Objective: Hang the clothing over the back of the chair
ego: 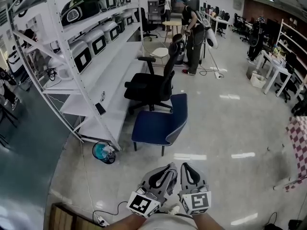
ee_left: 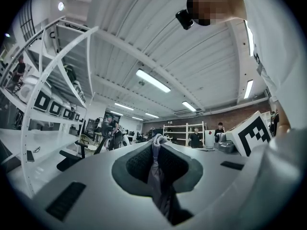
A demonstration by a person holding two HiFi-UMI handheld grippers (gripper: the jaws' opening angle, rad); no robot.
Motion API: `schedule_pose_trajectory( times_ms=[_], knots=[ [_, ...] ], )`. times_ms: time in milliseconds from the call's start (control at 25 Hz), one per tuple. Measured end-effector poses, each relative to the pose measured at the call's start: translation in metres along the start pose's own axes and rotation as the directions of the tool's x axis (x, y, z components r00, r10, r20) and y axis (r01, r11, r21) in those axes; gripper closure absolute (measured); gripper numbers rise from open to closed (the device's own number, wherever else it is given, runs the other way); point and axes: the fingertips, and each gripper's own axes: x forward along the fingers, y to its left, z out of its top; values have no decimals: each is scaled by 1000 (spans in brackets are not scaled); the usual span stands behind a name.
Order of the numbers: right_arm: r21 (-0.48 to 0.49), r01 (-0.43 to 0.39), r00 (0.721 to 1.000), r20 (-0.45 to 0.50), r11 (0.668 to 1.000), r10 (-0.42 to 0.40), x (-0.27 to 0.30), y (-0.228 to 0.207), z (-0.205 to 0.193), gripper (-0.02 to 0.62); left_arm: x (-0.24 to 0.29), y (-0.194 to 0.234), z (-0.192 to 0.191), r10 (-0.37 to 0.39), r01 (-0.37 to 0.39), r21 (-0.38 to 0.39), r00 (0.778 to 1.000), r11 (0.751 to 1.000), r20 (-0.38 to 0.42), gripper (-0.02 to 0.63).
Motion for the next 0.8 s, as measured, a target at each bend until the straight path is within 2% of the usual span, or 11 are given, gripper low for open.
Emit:
schedule_pose_trajectory(
  times_ms=[800],
  knots=[
    [8,-44,999,-22,999,44,-19,-34,-15,578,23,-25,-17,53,-53,-12,998,999,-18,577]
  ],
)
